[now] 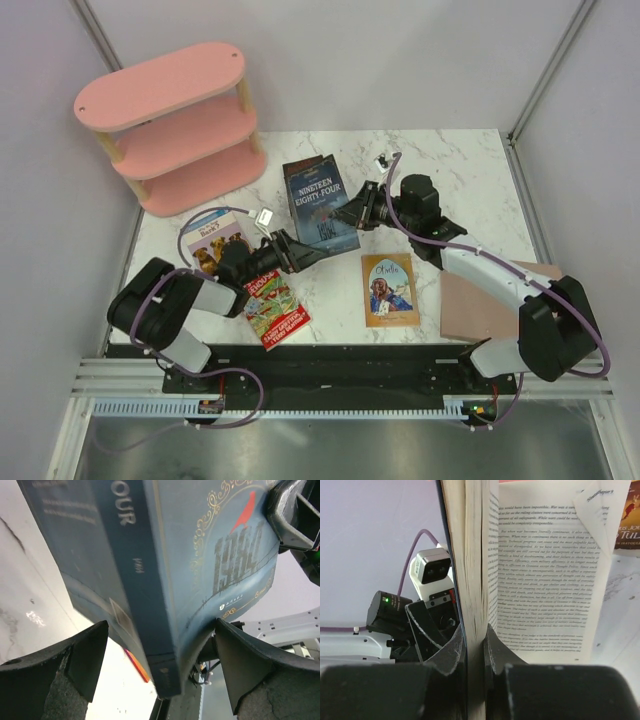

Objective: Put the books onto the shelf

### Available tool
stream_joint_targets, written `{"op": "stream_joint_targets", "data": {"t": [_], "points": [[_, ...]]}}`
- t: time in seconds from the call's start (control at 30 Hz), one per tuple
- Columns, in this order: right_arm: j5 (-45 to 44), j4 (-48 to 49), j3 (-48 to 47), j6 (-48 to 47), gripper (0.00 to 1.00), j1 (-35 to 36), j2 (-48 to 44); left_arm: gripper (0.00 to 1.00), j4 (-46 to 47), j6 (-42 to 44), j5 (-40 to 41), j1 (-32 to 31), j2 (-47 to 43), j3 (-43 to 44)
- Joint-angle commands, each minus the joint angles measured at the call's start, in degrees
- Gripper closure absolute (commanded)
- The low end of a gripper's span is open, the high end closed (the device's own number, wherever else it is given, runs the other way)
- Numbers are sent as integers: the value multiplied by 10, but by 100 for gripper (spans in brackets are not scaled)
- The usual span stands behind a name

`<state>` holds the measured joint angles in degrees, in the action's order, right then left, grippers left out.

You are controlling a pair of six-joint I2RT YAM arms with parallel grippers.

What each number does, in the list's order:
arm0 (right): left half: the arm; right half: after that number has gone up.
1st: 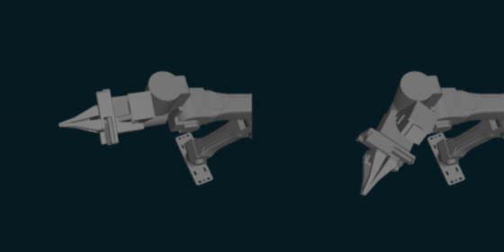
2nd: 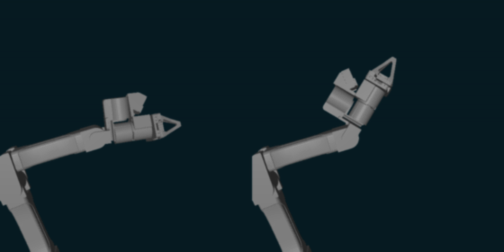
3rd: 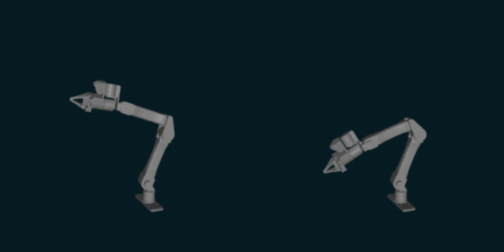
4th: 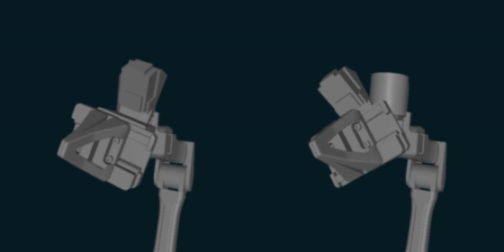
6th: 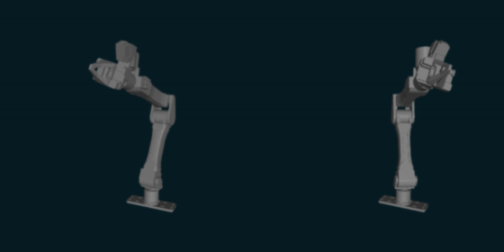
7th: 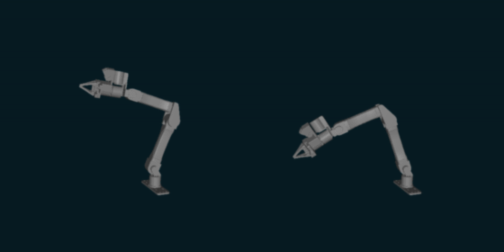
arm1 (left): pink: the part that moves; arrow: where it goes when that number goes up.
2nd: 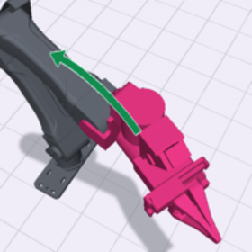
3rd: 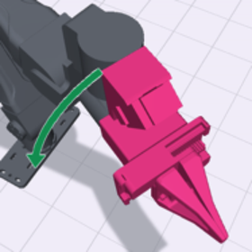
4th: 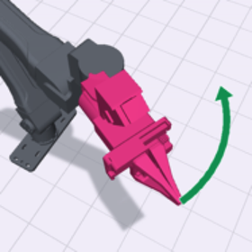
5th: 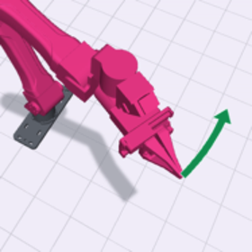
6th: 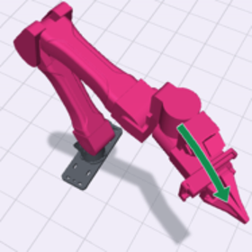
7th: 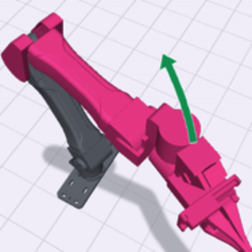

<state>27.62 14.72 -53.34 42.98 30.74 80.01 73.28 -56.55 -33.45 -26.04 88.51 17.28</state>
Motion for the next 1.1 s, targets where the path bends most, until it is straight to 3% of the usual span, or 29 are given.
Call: {"op": "stream_joint_targets", "data": {"t": [0.0,0.03,0.07,0.13,0.17,0.23,0.43,0.5,0.53,0.63,0.87,1.0,1.07], "points": [[25,108,-7,24,100,-8,-42,12,190,-44,-54,-18,45,35],[26,104,-7,21,100,-10,-41,19,190,-45,-56,-18,50,37],[27,102,-6,22,100,-11,-39,37,190,-48,-55,-18,52,39],[28,101,-1,21,100,-12,-41,61,175,-48,-54,-18,46,42],[28,102,2,21,100,-12,-40,86,161,-44,-50,-17,40,42],[27,100,5,19,100,-13,-39,98,133,-33,-42,-17,19,42],[3,50,6,-3,100,-18,-31,98,-79,55,-27,-17,-83,65],[-9,23,4,-11,95,-21,-25,98,-202,92,-10,-17,-150,87],[-14,12,4,-18,80,-24,-19,98,-243,129,-1,-17,-171,96],[-34,-11,10,-29,57,-31,-8,98,-423,199,42,-16,-249,145],[-60,-20,51,-44,42,-52,-33,98,-679,262,61,34,-302,314],[-99,-48,69,-64,5,-57,-83,98,-770,287,41,62,-286,412],[-114,-57,82,-75,2,-57,-94,98,-805,289,26,84,-269,466]]}}
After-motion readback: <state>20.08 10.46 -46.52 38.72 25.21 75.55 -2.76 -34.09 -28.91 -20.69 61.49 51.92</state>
